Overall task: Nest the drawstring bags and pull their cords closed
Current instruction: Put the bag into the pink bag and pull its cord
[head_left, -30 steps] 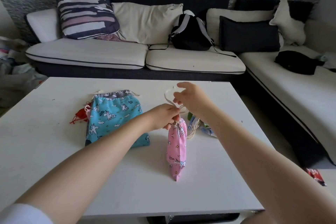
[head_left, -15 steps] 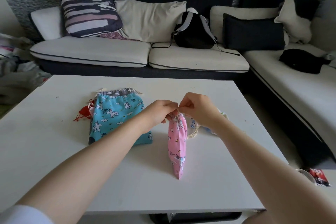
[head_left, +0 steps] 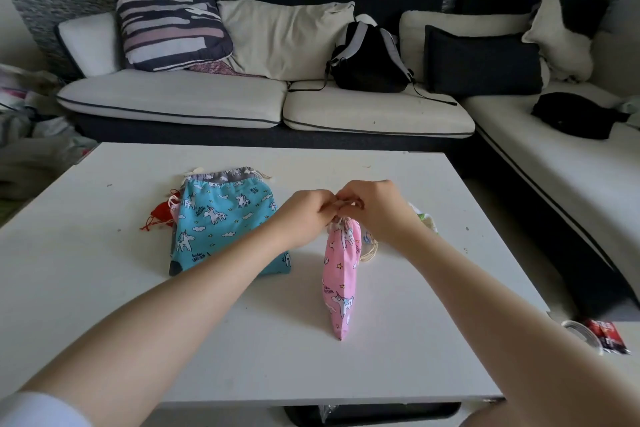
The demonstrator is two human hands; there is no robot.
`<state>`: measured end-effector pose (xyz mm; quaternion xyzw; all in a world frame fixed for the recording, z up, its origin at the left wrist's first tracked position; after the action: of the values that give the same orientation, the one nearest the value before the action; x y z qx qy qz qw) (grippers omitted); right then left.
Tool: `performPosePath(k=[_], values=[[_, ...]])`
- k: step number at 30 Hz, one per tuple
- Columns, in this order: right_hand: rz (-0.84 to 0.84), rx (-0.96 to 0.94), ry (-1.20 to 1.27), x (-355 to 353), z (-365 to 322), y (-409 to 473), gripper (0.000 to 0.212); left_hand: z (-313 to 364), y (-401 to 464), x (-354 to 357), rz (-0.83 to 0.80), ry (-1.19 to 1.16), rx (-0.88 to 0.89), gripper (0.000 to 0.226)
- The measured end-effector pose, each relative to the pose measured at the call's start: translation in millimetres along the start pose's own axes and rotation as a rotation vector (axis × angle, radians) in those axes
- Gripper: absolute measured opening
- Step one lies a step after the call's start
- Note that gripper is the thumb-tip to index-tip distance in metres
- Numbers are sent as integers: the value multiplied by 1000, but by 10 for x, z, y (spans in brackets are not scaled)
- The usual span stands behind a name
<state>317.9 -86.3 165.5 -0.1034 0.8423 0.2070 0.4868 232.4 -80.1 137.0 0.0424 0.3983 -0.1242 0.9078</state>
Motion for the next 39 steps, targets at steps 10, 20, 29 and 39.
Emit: performPosePath(k=[10,20,29,39], values=[[-21,119,-419,44,4,-74,23,262,-45,-80,242,385,116,21],[-335,676,1221,479,287,-332,19,258,-67,-173,322,238,187,23],[-262,673,1392,520,348,-329,23,397,-165,-222,397,218,360,49],[-158,699,1437,497,429,-285,24,282,-2,-97,258,223,192,35]])
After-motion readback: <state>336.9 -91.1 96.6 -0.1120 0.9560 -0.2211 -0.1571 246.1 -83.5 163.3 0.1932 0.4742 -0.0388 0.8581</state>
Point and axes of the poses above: each hand's wrist, its own y-axis towards the middle knuckle, its own x-axis out of the palm, z = x × y, the point moved 10 cm from there along y, towards the middle knuckle, and after that the axes turned 5 degrees about -x, right-handed, at the moved point
